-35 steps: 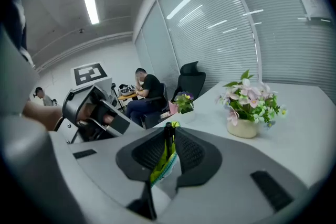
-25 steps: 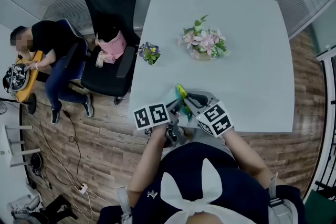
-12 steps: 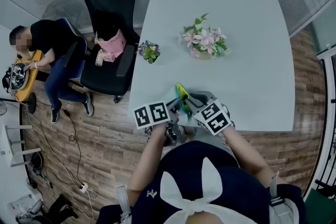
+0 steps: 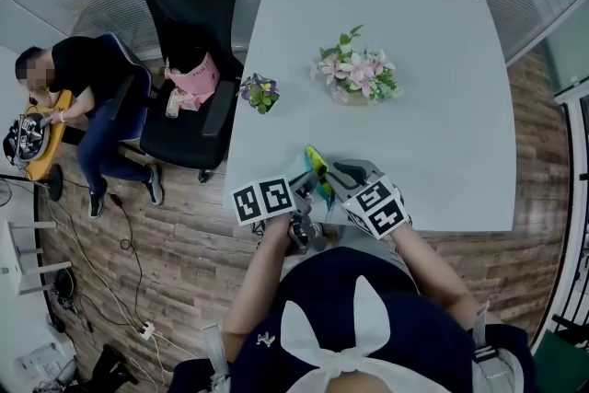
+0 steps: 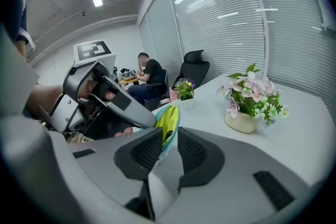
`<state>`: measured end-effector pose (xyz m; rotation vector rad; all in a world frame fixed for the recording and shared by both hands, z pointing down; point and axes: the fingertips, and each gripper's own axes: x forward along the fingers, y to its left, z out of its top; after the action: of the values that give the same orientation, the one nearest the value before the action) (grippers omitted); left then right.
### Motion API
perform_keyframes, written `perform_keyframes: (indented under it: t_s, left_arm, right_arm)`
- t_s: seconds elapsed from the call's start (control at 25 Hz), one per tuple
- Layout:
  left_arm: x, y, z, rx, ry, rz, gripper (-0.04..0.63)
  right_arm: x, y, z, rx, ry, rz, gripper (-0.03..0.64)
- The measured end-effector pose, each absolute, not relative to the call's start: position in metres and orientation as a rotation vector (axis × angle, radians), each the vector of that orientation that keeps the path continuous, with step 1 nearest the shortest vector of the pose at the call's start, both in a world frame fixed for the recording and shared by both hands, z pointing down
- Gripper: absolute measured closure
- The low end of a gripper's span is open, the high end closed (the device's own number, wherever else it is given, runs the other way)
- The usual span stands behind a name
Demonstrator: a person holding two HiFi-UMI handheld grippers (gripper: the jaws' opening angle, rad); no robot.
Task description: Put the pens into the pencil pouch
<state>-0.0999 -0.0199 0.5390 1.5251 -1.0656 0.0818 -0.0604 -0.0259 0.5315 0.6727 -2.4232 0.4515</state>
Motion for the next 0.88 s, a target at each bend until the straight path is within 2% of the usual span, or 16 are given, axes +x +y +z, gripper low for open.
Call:
perform_keyframes:
  t_s: [0.88]
  left_arm:
    - [-0.063, -0.065, 0.584, 1.456, -1.076, 0.137, 0.546]
  right_arm:
    - [-0.008, -0.064, 0.536, 0.756, -2.420, 0.549, 0.529]
